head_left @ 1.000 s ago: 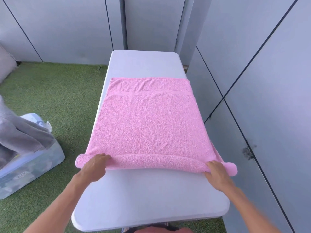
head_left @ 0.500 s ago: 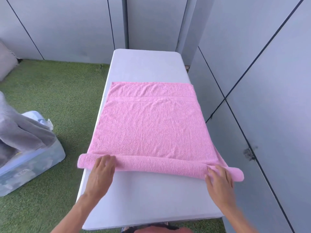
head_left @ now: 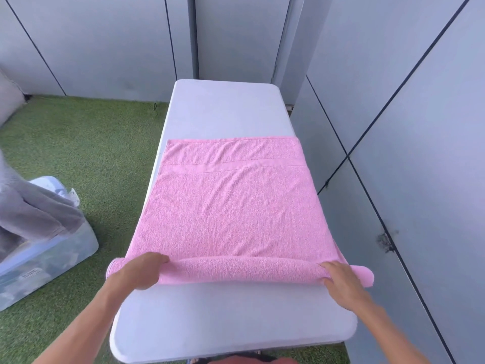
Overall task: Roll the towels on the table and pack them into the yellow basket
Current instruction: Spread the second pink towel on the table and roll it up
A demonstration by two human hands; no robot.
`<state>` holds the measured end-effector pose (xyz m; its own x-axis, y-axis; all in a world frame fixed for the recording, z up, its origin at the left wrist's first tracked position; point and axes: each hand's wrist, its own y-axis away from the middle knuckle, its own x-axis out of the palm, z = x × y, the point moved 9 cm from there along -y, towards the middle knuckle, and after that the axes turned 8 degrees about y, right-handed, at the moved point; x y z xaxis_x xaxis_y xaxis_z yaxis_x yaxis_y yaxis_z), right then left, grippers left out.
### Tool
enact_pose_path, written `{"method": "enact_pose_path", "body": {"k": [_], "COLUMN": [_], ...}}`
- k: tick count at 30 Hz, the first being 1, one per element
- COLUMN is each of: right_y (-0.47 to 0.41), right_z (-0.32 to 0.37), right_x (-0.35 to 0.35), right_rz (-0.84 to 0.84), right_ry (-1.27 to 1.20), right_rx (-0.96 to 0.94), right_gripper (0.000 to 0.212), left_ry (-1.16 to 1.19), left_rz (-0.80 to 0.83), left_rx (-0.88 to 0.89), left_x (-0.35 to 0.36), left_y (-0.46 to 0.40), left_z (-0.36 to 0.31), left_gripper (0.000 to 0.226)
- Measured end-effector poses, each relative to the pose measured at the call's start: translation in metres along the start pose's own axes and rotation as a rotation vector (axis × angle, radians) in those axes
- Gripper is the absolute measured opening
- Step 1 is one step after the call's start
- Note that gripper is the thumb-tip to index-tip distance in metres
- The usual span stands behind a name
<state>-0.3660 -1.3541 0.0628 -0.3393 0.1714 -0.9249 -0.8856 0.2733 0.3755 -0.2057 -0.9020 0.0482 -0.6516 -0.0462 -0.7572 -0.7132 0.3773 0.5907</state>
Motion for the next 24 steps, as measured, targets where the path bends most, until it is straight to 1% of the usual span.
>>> {"method": "enact_pose_path", "body": {"k": [2, 3, 4, 5, 6, 7, 8, 10, 12, 13, 15, 17, 18, 19, 21, 22, 24], "right_y": [-0.001, -0.001, -0.002, -0.005, -0.007, -0.008, -0.007, 0.006, 0.023, 0.031, 0.037, 0.031, 0.024, 0.017, 0.006, 0.001, -0.005], "right_z": [-0.008, -0.011, -0.013, -0.014, -0.015, -0.017, -0.021, -0.016, 0.0, 0.008, 0.016, 0.016, 0.015, 0.013, 0.01, 0.009, 0.009], "right_x": [0.002, 0.003, 0.002, -0.001, -0.004, -0.01, -0.017, -0.028, -0.026, -0.022, -0.008, 0.002, 0.005, 0.006, 0.0, -0.005, -0.012], "right_rz": [0.148, 0.208, 0.24, 0.226, 0.174, 0.071, -0.073, -0.343, -0.488, -0.516, -0.493, -0.421, -0.381, -0.349, -0.318, -0.305, -0.222], "right_ry": [-0.152, -0.267, -0.389, -0.492, -0.571, -0.587, -0.526, -0.288, -0.089, -0.029, 0.014, 0.058, 0.067, 0.058, 0.001, -0.028, -0.029], "right_rx": [0.027, 0.059, 0.085, 0.106, 0.14, 0.182, 0.226, 0.262, 0.233, 0.201, 0.128, 0.069, 0.053, 0.047, 0.051, 0.051, 0.045], "right_gripper": [0.035, 0.035, 0.036, 0.037, 0.037, 0.036, 0.033, 0.025, 0.017, 0.019, 0.039, 0.061, 0.067, 0.067, 0.057, 0.052, 0.044], "left_ry": [0.075, 0.128, 0.176, 0.166, 0.1, 0.045, 0.01, 0.034, 0.071, 0.097, 0.079, 0.041, 0.055, 0.093, 0.132, 0.124, 0.078], "left_rz": [0.033, -0.005, -0.099, -0.273, -0.456, -0.582, -0.686, -0.766, -0.849, -0.827, -0.703, -0.608, -0.563, -0.537, -0.522, -0.504, -0.438], "left_rx": [0.029, 0.033, 0.037, 0.048, 0.045, 0.04, 0.041, 0.059, 0.139, 0.172, 0.217, 0.253, 0.255, 0.253, 0.212, 0.18, 0.145], "left_x": [-0.002, -0.006, -0.012, -0.024, -0.034, -0.036, -0.035, -0.025, -0.013, -0.005, 0.012, 0.017, 0.014, 0.009, -0.003, -0.01, -0.021], "left_y": [0.003, 0.004, 0.006, 0.009, 0.018, 0.025, 0.033, 0.045, 0.054, 0.055, 0.046, 0.035, 0.028, 0.022, 0.011, 0.005, -0.003], "left_z": [-0.005, -0.006, -0.007, -0.008, -0.01, -0.011, -0.013, -0.019, -0.025, -0.025, -0.021, -0.013, -0.01, -0.009, -0.008, -0.007, -0.008], "left_gripper": [0.05, 0.049, 0.048, 0.045, 0.04, 0.033, 0.027, 0.025, 0.022, 0.03, 0.057, 0.069, 0.072, 0.072, 0.06, 0.055, 0.051]}}
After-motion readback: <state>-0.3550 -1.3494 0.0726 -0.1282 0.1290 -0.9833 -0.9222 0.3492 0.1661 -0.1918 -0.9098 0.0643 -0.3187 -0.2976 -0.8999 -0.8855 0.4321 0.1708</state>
